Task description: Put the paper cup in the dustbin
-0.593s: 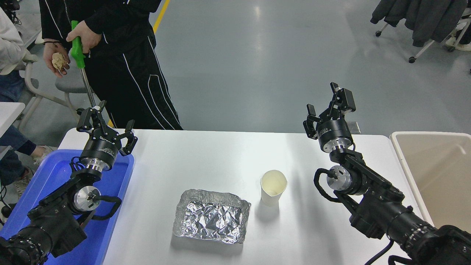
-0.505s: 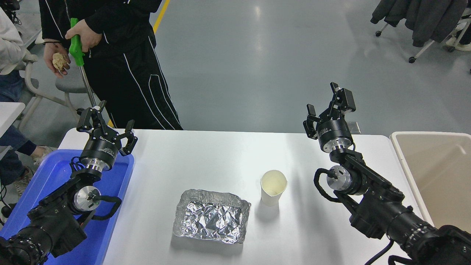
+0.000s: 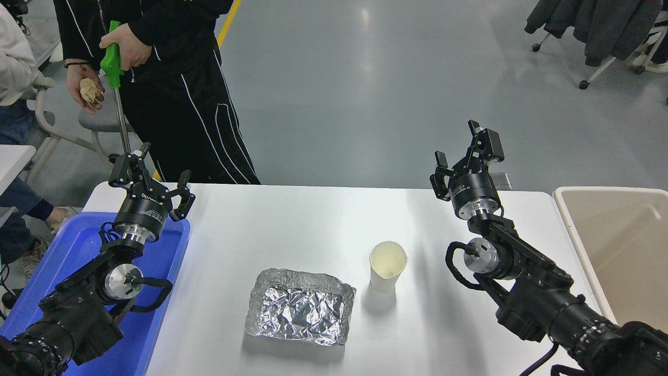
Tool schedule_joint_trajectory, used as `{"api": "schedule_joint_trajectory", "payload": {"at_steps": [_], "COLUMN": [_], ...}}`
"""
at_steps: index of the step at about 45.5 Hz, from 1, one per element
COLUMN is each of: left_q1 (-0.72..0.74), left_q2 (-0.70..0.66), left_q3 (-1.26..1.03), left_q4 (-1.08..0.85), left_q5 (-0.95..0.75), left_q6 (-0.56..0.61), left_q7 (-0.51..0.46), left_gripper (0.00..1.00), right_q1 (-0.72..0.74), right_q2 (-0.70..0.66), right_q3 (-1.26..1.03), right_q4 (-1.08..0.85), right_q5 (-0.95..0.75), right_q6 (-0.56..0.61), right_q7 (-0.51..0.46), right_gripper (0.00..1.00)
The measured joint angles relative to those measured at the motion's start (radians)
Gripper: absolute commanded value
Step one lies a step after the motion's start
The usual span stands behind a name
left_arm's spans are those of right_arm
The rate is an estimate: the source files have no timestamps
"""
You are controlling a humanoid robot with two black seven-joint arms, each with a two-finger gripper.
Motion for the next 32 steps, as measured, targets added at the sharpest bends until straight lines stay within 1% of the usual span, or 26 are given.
{"api": "schedule_joint_trajectory", "payload": {"at_steps": [32], "left_q1": [0.000], "left_q2": [0.000], "left_q3": [0.000], "left_q4": [0.000], "left_q5": [0.000], "left_q6": [0.000], "left_q7": [0.000], "left_gripper": [1.00], "right_q1": [0.000], "right_q2": [-0.013], "right_q3": [-0.048], "right_q4": [-0.006], "right_q5": [-0.014], "right_q6": [-0.005], "right_q7": [0.003], "right_gripper": [0.99]}}
